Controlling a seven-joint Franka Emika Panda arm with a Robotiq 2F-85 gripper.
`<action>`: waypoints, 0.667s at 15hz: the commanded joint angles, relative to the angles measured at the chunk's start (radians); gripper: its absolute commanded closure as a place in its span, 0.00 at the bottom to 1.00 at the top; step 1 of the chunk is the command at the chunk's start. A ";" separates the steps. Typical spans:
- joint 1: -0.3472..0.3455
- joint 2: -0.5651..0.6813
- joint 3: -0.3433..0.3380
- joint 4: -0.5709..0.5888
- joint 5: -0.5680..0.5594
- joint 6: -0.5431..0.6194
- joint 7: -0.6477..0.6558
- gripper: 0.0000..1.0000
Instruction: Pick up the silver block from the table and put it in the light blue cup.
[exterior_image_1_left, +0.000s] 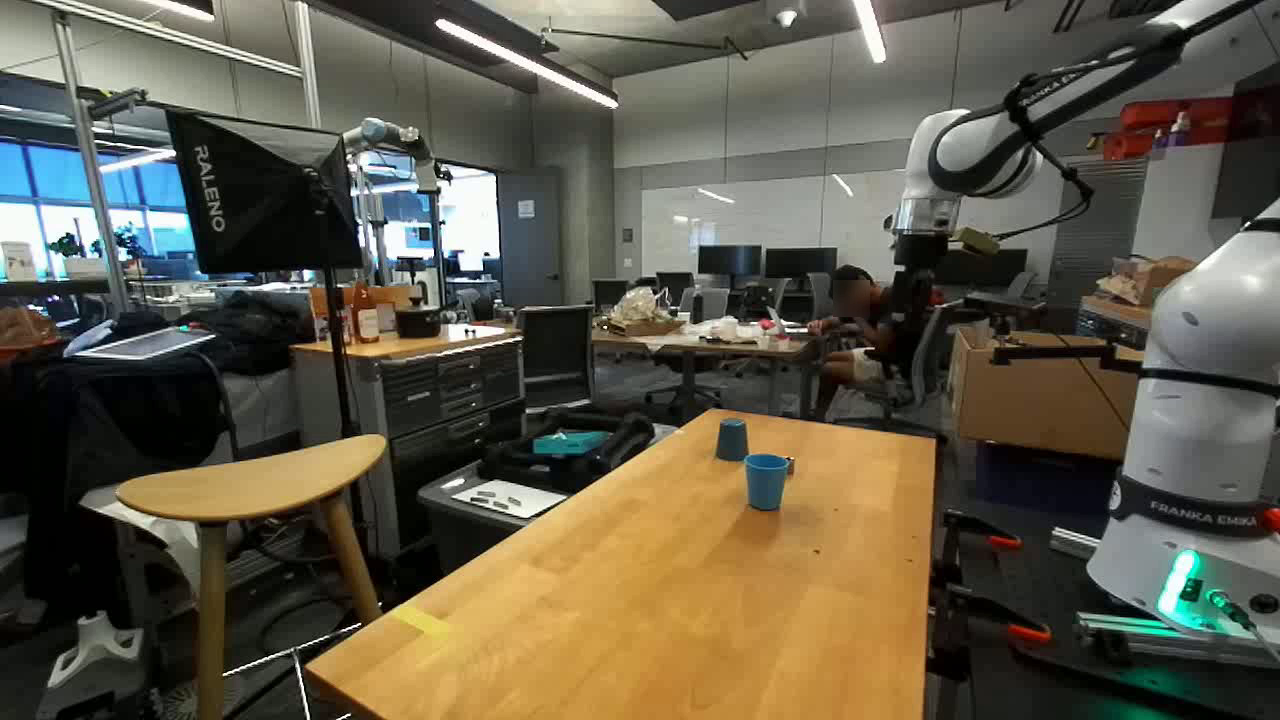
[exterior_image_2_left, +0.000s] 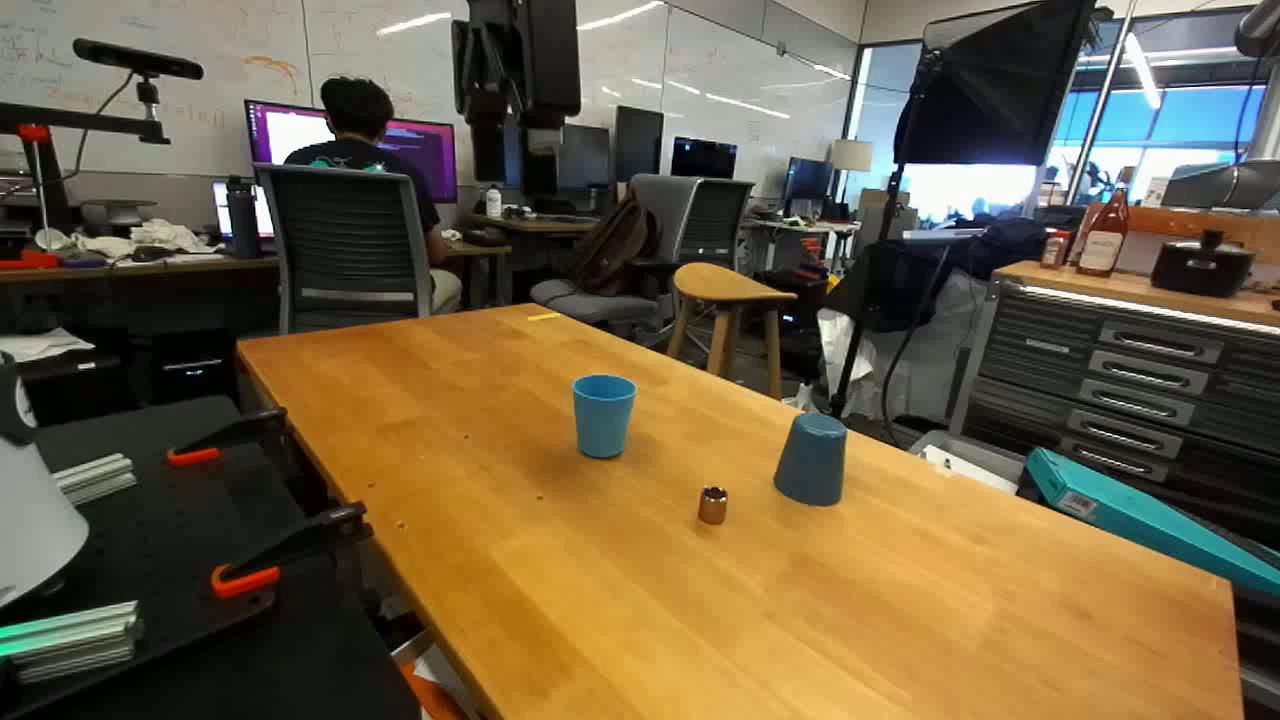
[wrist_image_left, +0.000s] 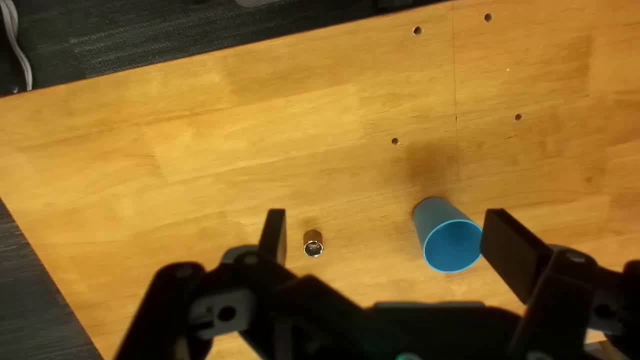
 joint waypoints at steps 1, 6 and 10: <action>-0.010 0.002 0.009 0.003 0.007 -0.001 -0.005 0.00; 0.014 0.153 0.065 0.054 0.014 0.126 0.106 0.00; 0.021 0.368 0.103 0.178 0.031 0.204 0.236 0.00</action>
